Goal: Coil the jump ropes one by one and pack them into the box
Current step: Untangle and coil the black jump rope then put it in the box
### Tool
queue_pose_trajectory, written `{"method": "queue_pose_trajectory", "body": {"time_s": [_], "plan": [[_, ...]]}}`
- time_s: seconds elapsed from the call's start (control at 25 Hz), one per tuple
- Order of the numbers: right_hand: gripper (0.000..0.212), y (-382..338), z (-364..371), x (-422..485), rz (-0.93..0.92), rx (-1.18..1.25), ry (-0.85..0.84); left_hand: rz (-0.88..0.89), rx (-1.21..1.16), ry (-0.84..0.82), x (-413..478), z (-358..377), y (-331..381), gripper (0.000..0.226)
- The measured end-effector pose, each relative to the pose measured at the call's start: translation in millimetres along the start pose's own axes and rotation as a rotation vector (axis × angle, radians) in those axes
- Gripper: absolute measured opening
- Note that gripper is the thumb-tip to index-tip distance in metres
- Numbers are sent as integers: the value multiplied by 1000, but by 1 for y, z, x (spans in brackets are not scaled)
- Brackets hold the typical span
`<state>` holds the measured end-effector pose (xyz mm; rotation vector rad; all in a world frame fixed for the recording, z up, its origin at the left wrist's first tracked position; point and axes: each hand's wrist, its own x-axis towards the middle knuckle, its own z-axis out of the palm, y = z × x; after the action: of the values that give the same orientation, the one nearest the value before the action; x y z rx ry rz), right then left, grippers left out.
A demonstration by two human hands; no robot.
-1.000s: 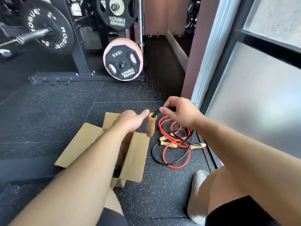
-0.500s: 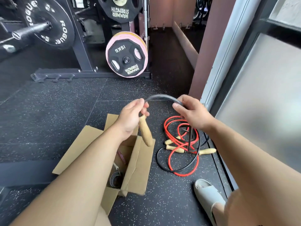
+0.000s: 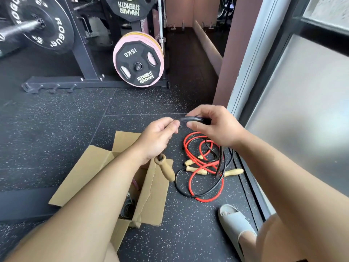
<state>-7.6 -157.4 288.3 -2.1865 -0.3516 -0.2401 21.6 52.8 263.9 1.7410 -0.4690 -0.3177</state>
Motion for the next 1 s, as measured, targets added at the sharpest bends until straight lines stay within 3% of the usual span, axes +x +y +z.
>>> {"method": "queue_pose_trajectory", "body": {"time_s": [0.16, 0.36, 0.52, 0.6, 0.72, 0.8, 0.84, 0.92, 1.0], "plan": [[15, 19, -8, -12, 72, 166, 28, -114, -395, 46, -4, 2, 12, 29], [16, 24, 7, -22, 136, 127, 155, -267, -831, -302, -20, 29, 28, 23], [28, -6, 31, -36, 337, 438, -81, -151, -1119, -204, -23, 52, 44, 15], [49, -15, 34, -39, 427, 658, -241, -133, -1064, -88, -19, 56, 43, 20], [66, -12, 28, -40, 322, 623, -409, -70, -808, 8, -18, 55, 38, 23], [68, -8, 25, -41, 261, 572, -503, -22, -629, -38, -21, 56, 36, 18], [63, -9, 29, -42, 219, 487, -555, -11, -513, -44, -22, 56, 35, 20], [16, -15, 37, -42, 203, 462, -544, 13, -273, 21, -22, 55, 37, 31], [36, -19, 39, -40, 267, 438, -427, 23, -131, 87, -20, 48, 42, 32]]}}
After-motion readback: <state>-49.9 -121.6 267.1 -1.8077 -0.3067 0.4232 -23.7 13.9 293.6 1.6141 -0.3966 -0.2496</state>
